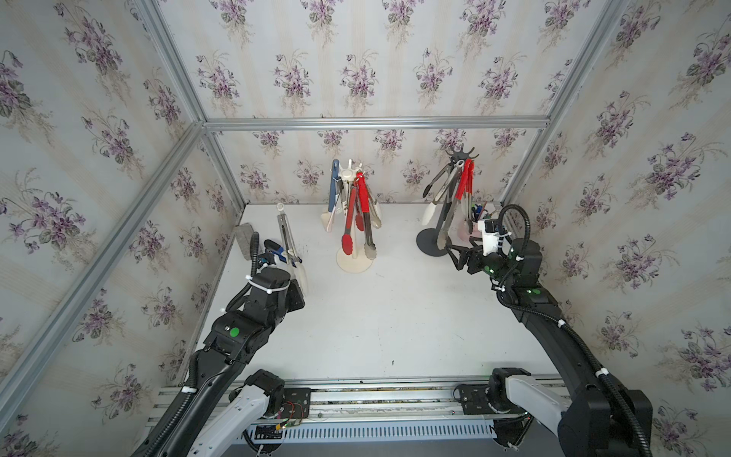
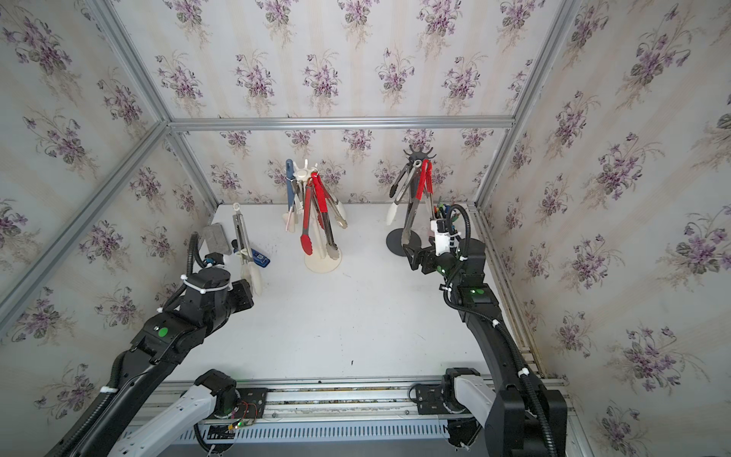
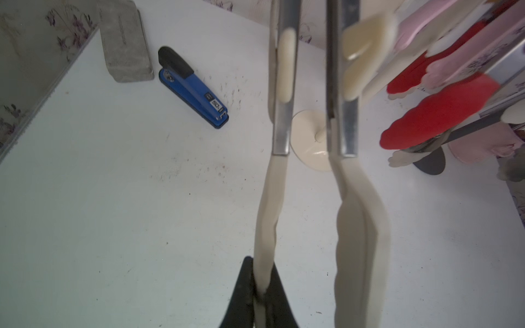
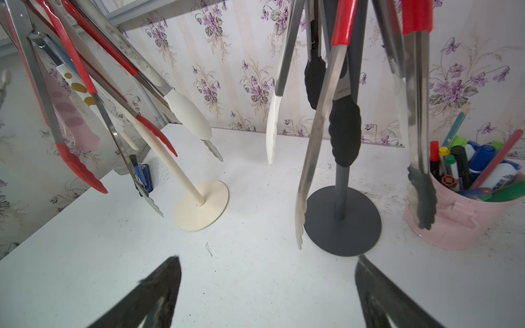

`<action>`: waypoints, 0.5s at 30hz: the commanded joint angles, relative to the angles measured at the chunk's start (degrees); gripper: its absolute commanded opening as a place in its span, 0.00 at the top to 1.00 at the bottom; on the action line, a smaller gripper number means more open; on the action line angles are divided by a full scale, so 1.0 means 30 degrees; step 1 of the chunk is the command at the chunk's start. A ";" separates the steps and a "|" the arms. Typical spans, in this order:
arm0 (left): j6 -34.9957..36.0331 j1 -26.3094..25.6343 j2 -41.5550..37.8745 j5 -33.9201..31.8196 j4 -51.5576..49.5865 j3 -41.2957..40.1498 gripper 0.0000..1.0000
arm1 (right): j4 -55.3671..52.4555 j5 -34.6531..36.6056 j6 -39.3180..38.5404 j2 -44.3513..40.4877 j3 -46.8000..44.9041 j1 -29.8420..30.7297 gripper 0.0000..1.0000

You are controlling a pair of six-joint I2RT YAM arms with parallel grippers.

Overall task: Hang food tongs on kitchen utensil racks
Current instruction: Pick up the food tongs from the center of the board.

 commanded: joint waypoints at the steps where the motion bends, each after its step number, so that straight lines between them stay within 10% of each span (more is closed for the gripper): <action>1: 0.2327 0.0014 -0.0265 -0.0211 0.1039 0.0886 1.00 | 0.0647 -0.0394 0.0167 0.0161 0.0207 0.0072 0.06; 15: 0.5571 0.0010 -0.3095 0.3244 0.6934 0.0773 1.00 | 0.0498 -0.0642 0.0021 0.0074 0.0339 0.0114 0.06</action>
